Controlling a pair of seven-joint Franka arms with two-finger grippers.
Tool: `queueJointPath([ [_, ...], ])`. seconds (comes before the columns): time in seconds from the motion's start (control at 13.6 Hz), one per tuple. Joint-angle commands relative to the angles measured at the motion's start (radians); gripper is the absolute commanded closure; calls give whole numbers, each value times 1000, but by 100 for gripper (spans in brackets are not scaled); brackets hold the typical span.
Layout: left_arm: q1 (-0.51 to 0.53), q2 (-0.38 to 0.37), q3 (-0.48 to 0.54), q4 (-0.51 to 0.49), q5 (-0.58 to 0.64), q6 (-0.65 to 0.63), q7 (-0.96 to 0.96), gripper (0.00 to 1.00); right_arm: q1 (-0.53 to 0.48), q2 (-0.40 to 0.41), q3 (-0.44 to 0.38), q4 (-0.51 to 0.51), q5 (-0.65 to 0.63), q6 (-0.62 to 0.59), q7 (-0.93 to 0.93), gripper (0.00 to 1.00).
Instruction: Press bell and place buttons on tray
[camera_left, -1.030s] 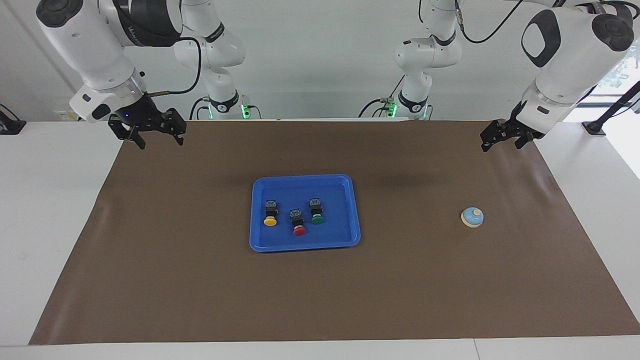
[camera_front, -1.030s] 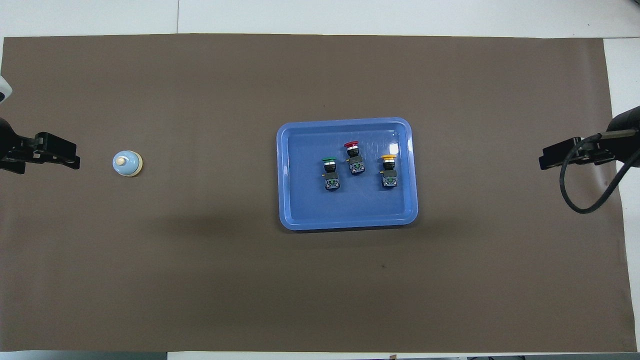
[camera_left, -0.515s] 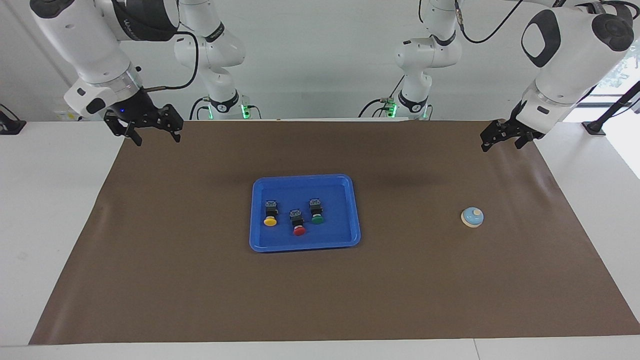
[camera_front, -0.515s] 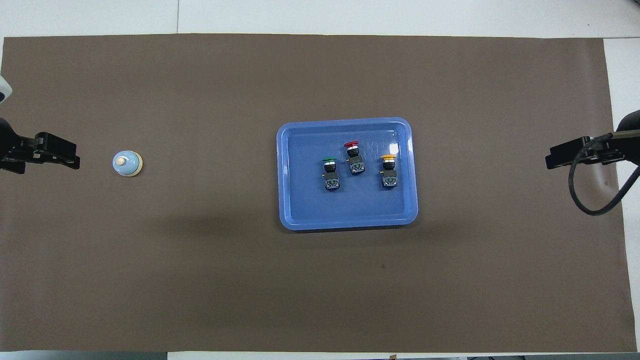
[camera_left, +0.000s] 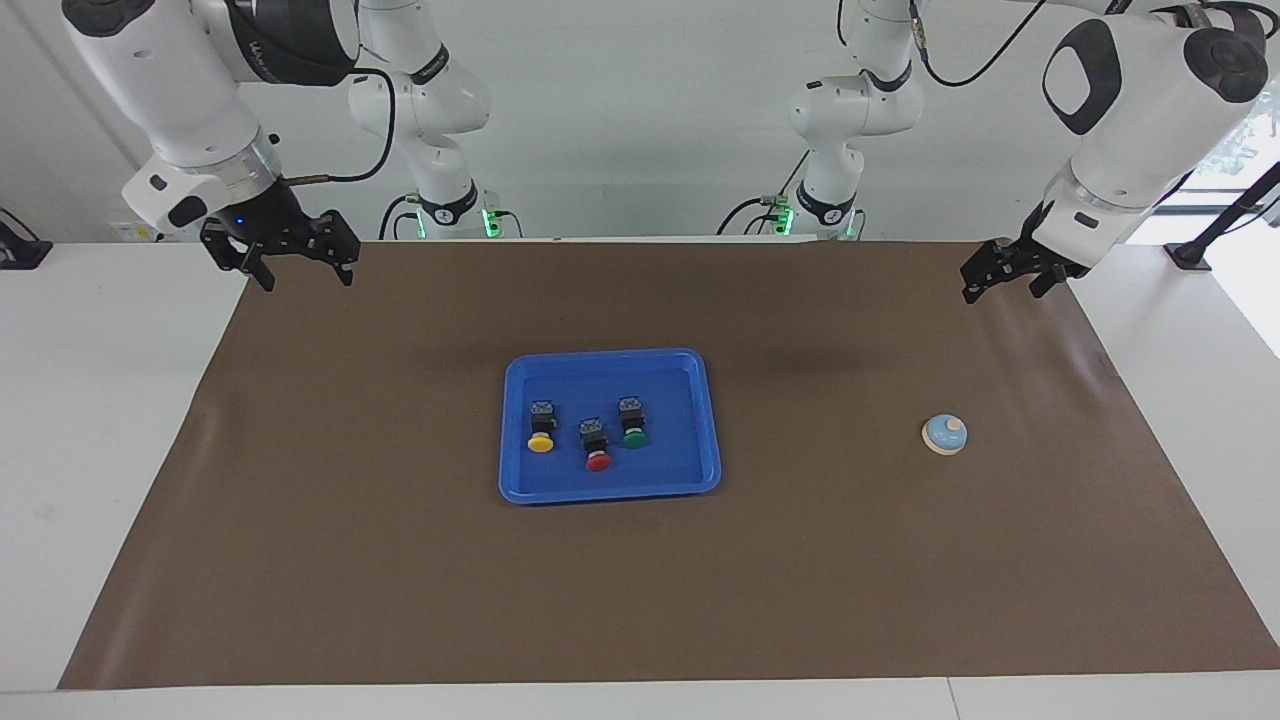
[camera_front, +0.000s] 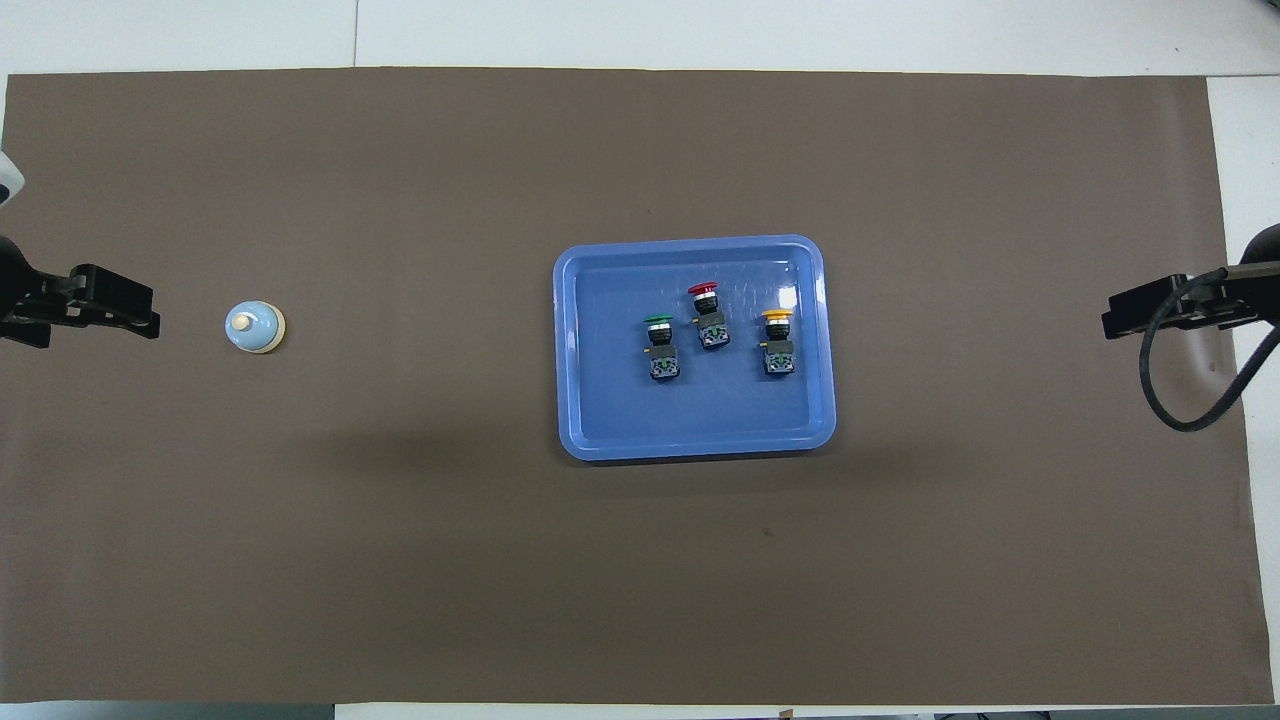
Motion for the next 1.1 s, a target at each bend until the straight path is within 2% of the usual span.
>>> queueJointPath([
  [0.0, 9, -9, -6, 6, -8, -16, 2, 0, -6, -5, 6, 7, -11, -48, 56, 0],
  [0.22, 8, -7, -6, 6, -8, -18, 2, 0, 0, -9, 7, 4, -12, -55, 116, 0],
  [1.03, -12, -23, -6, -7, -8, -18, -1, 0, -1, -13, 9, -2, -11, -54, 110, 0],
])
